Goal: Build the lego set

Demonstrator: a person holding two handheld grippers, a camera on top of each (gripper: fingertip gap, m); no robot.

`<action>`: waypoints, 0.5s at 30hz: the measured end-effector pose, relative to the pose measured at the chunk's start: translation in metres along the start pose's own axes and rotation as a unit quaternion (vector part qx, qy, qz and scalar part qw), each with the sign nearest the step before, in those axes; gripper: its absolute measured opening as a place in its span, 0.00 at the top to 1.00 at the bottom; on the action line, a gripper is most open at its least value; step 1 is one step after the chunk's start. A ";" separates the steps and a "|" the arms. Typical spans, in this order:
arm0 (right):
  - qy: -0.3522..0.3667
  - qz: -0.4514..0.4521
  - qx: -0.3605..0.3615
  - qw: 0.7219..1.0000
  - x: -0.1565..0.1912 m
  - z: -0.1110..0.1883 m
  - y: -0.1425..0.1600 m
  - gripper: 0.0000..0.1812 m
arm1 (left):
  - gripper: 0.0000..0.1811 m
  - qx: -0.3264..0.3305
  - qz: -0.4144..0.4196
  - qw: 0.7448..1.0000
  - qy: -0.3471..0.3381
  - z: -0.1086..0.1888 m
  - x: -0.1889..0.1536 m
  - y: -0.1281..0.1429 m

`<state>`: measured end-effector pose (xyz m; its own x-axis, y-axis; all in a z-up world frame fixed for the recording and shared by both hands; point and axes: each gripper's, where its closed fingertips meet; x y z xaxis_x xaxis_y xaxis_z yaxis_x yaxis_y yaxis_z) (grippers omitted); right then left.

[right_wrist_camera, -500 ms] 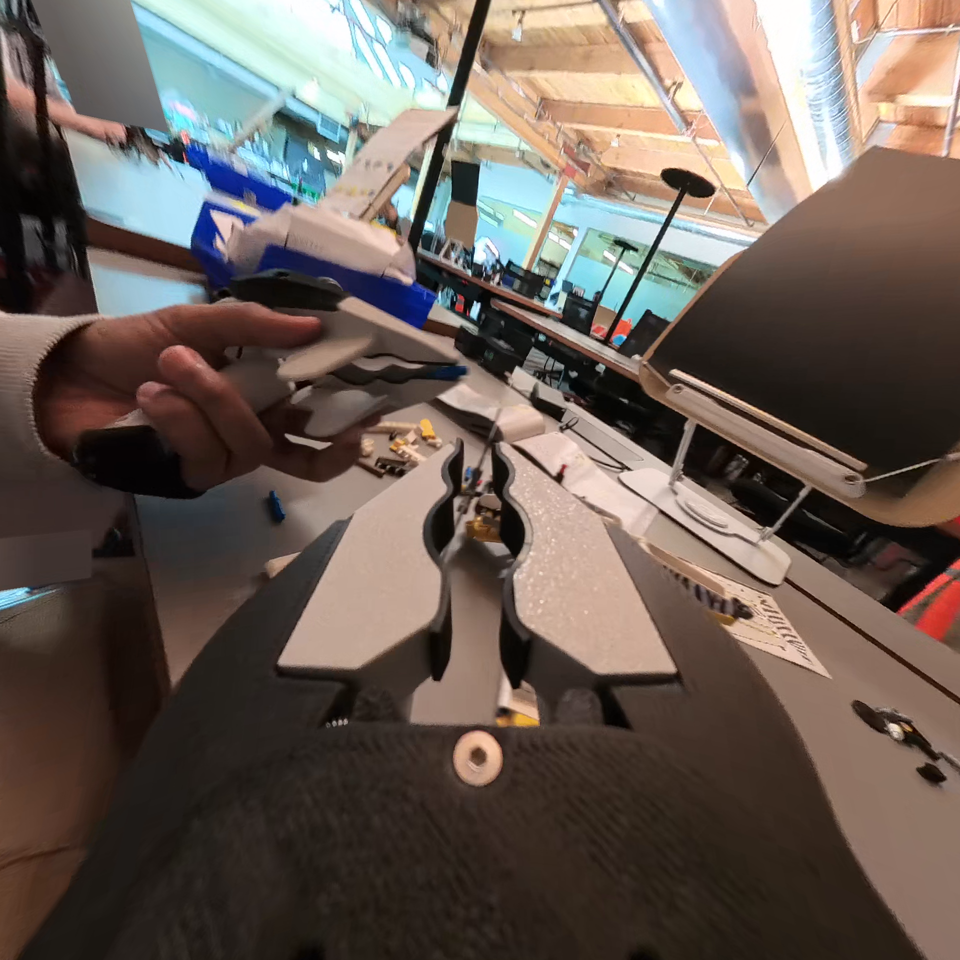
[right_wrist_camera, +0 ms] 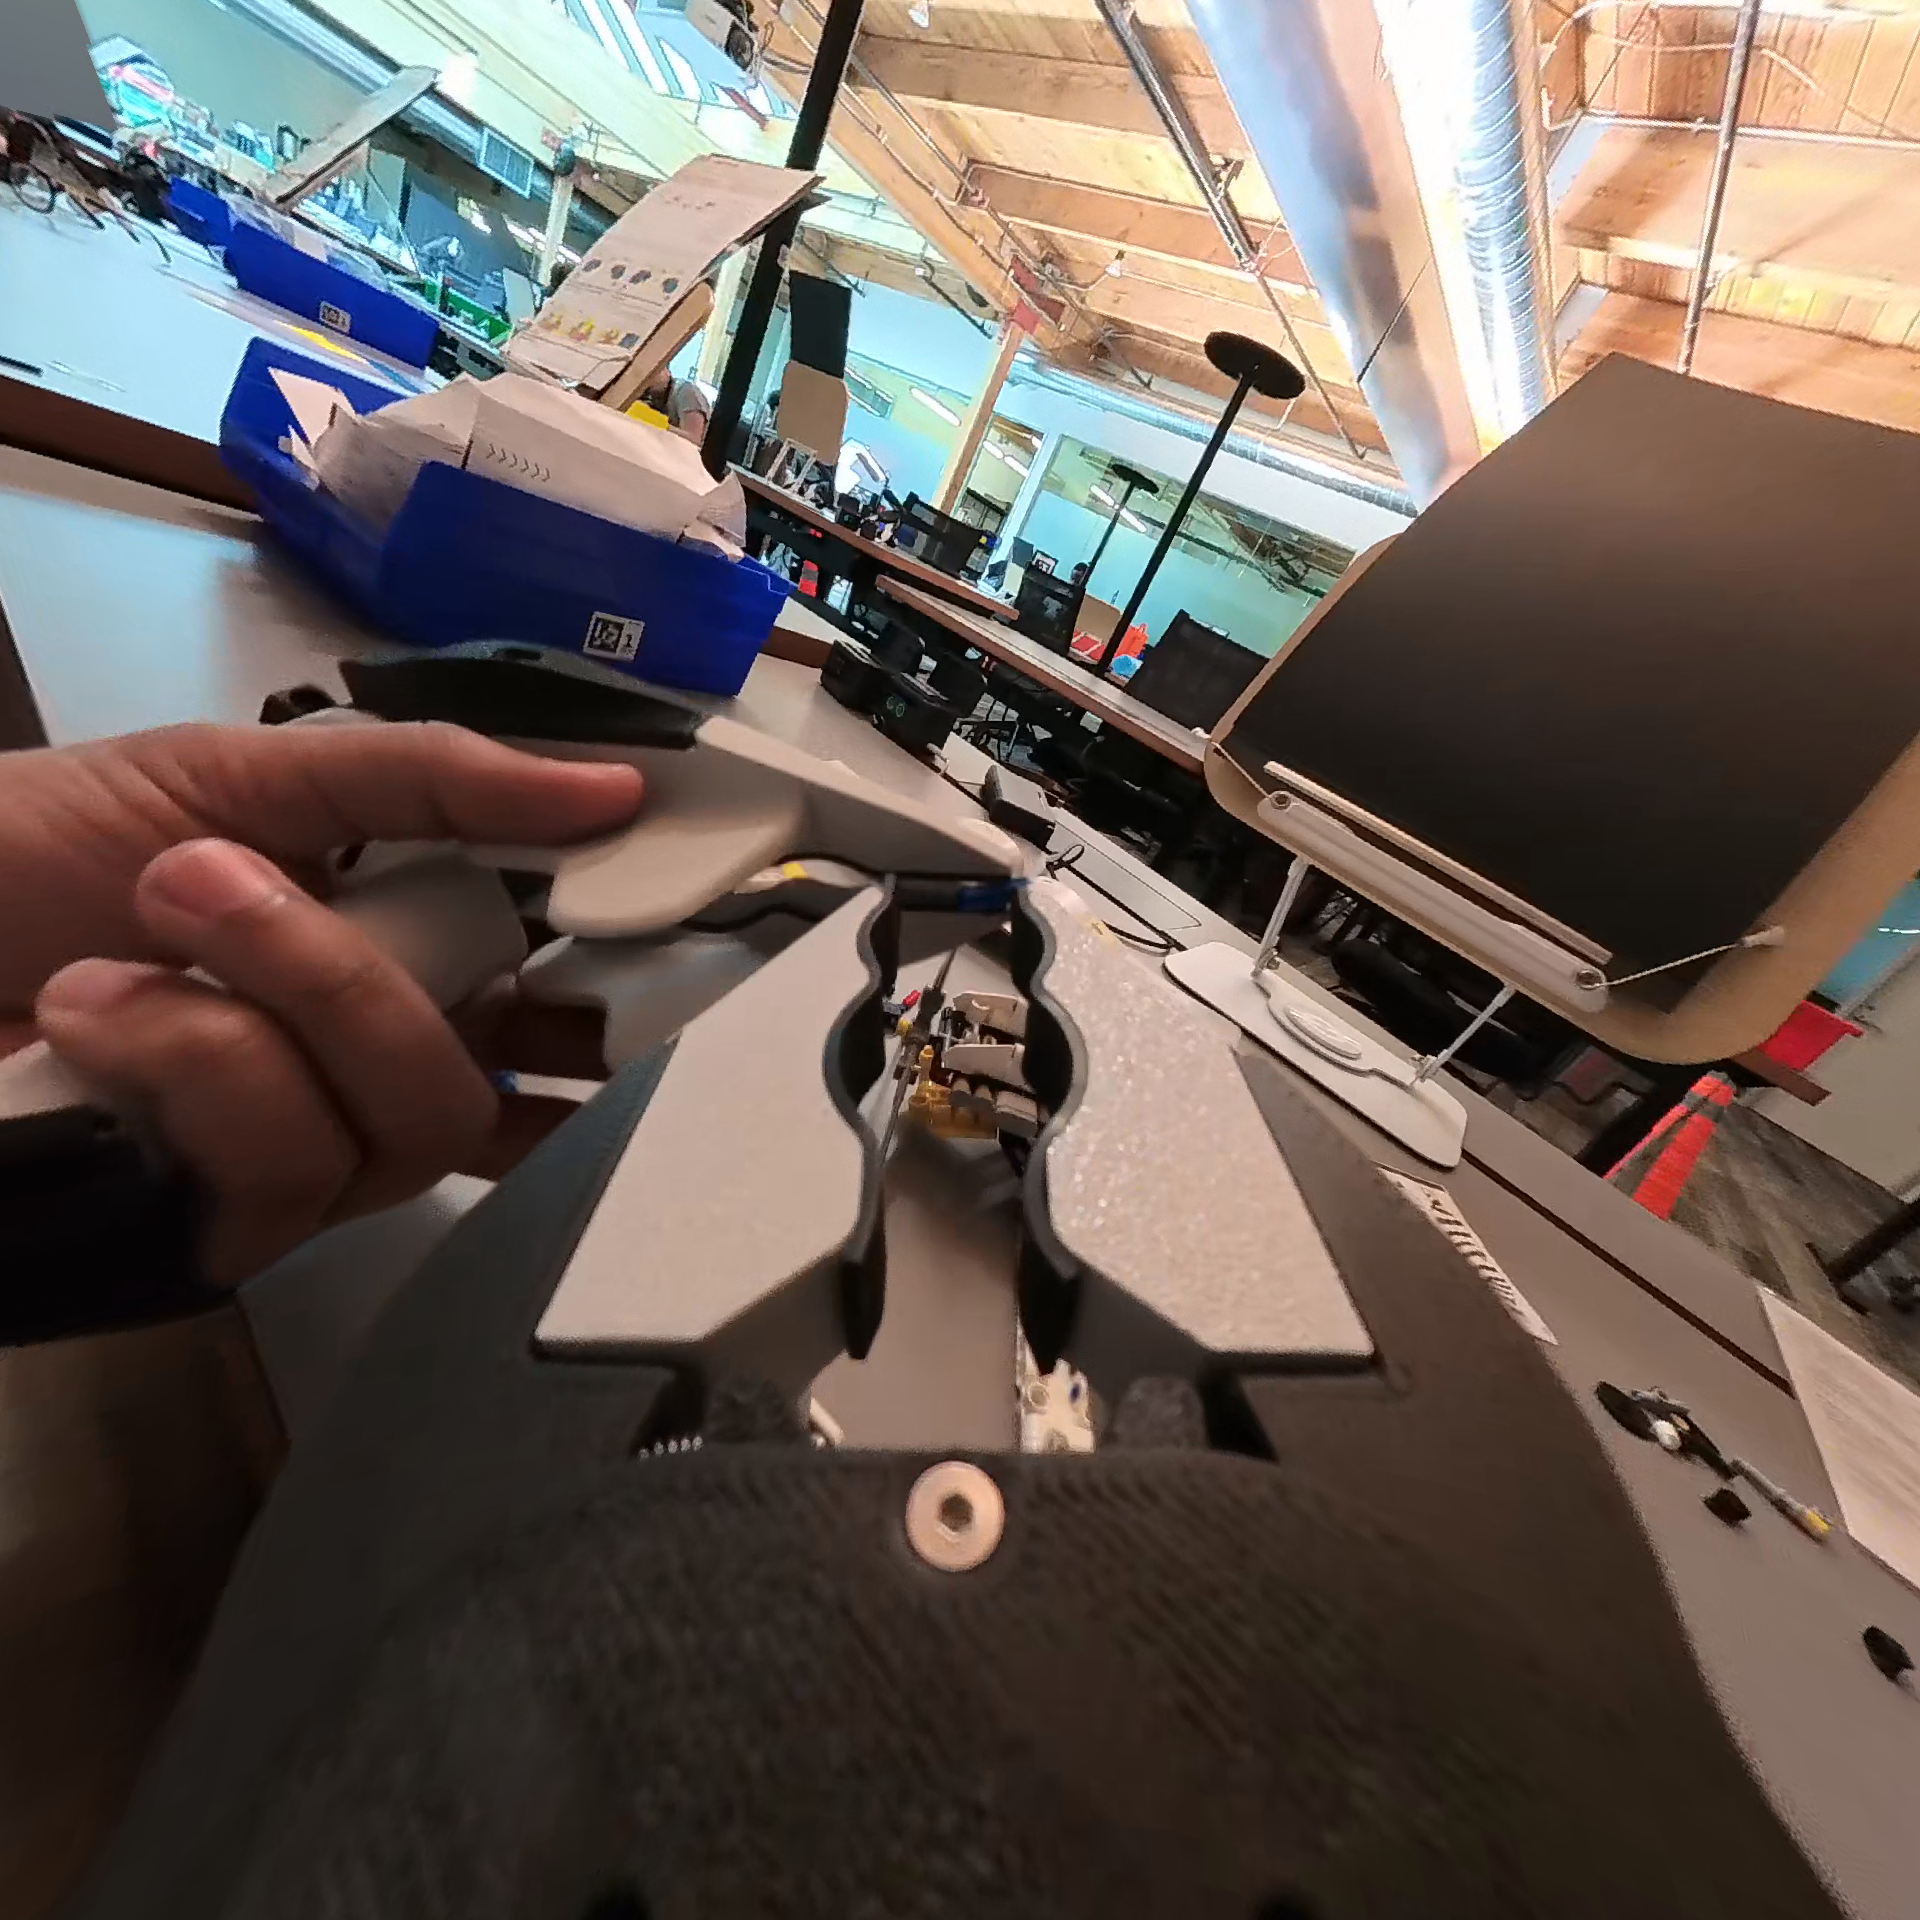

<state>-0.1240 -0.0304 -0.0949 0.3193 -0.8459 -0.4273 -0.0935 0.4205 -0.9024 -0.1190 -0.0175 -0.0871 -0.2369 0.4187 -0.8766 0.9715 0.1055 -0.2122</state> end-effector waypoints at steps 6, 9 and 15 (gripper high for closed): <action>-0.002 -0.018 -0.008 1.000 -0.004 0.001 0.003 0.93 | 0.98 0.002 0.023 1.000 0.016 -0.002 0.003 0.004; -0.005 -0.022 -0.014 1.000 -0.006 0.004 0.003 0.97 | 0.98 0.002 0.024 1.000 0.020 -0.002 0.004 0.003; -0.010 -0.020 -0.015 1.000 -0.005 0.005 0.003 0.98 | 0.98 0.006 0.024 0.999 0.025 -0.001 0.004 0.004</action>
<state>-0.1216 -0.0236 -0.0955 0.3418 -0.8553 -0.3894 -0.1078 0.3760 -0.9203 -0.1162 -0.0145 -0.0911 -0.1897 0.4685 -0.8628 0.9817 0.0739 -0.1758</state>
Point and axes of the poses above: each gripper's, where its closed fingertips meet, z back along the fingers, y out of its underside, x = y × z across the jaws, and after that the axes turned 10 degrees about x, right-handed
